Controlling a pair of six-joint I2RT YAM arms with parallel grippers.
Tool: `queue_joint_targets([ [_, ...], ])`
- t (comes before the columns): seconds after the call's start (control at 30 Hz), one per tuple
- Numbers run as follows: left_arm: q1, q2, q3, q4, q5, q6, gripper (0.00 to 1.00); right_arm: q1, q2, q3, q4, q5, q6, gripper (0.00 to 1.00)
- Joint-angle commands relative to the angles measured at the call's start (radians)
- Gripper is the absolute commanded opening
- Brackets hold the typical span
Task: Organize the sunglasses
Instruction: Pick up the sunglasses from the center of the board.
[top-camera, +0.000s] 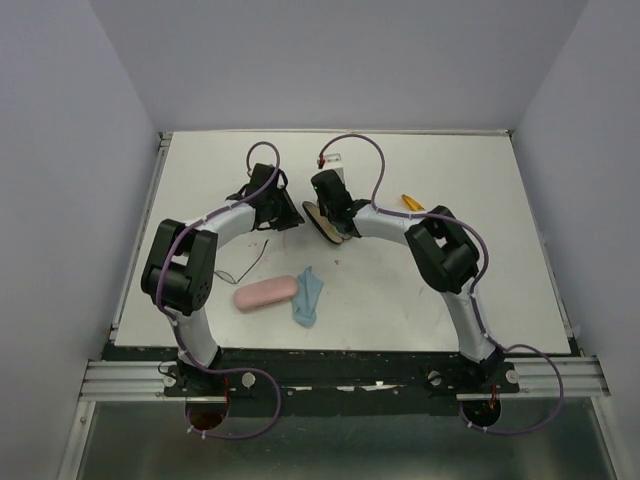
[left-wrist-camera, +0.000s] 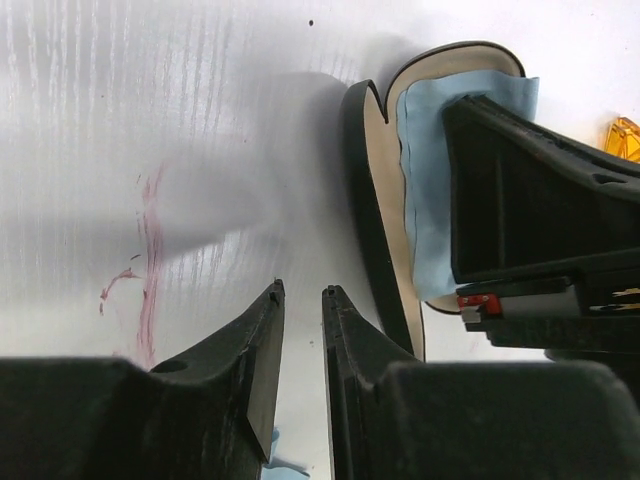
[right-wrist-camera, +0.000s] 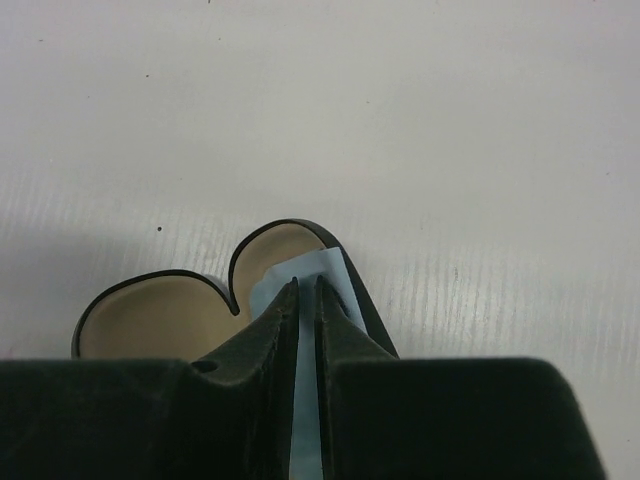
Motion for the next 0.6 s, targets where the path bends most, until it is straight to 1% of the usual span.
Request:
queue_joint_targets([
  [0.0, -0.002, 0.02, 0.042, 0.018, 0.028, -0.006, 0.31, 0.016, 0.037, 0.036, 0.02, 0.045, -0.012, 0.18],
  [0.27, -0.002, 0.034, 0.054, 0.006, 0.028, 0.0, 0.31, 0.016, 0.052, 0.047, 0.009, 0.036, -0.005, 0.18],
  [0.57, -0.002, 0.014, 0.051, -0.003, 0.012, 0.009, 0.31, 0.016, 0.081, 0.066, -0.003, 0.074, -0.009, 0.18],
])
